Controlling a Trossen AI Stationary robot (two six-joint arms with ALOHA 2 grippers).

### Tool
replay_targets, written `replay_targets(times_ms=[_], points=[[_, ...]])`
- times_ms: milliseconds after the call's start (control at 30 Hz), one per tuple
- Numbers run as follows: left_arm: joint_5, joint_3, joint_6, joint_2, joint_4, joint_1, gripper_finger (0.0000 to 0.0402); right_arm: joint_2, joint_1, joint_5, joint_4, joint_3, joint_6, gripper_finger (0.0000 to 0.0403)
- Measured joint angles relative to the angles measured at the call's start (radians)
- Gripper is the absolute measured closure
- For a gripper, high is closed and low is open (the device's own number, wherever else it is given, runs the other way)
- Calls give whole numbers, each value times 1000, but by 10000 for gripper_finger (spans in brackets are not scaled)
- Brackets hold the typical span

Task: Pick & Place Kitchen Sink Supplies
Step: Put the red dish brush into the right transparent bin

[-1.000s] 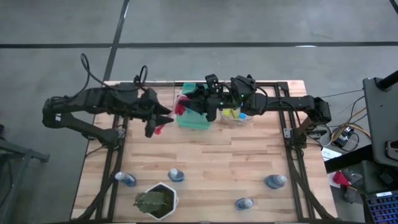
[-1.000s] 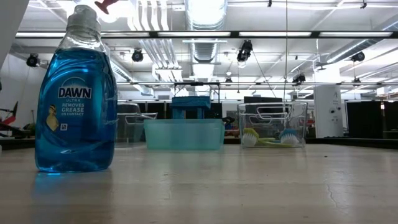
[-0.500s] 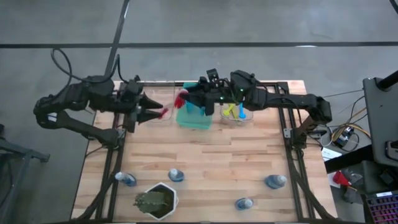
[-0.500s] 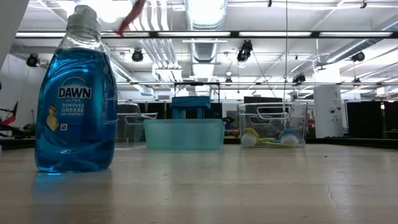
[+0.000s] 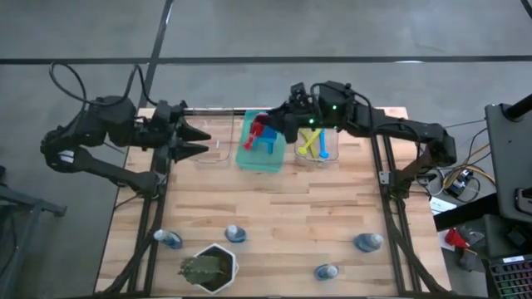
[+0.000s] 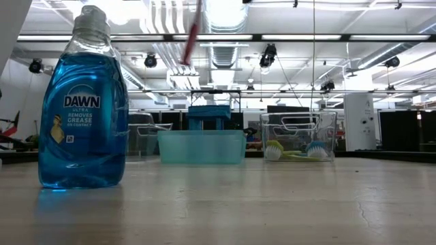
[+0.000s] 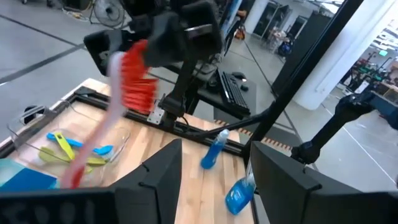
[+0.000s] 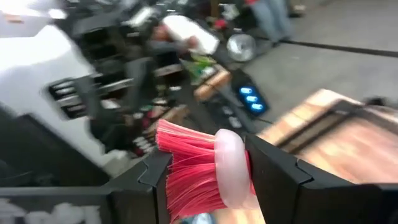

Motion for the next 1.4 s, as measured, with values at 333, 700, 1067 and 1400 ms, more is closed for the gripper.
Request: replay_targets(times_ms=[333, 700, 1067, 1400], points=[[-2, 0, 3, 3, 1, 0, 220, -142, -118, 140, -274, 1, 0, 239], [-3, 0, 13, 2, 15, 0, 220, -240, -281, 229, -414, -49, -29, 251], [-3, -1, 13, 2, 36, 0, 220, -251, -392, 212, -336, -257, -1, 255], [-2, -1, 0, 1, 53, 0, 220, -253, -442, 253, -61, -506, 54, 255]])
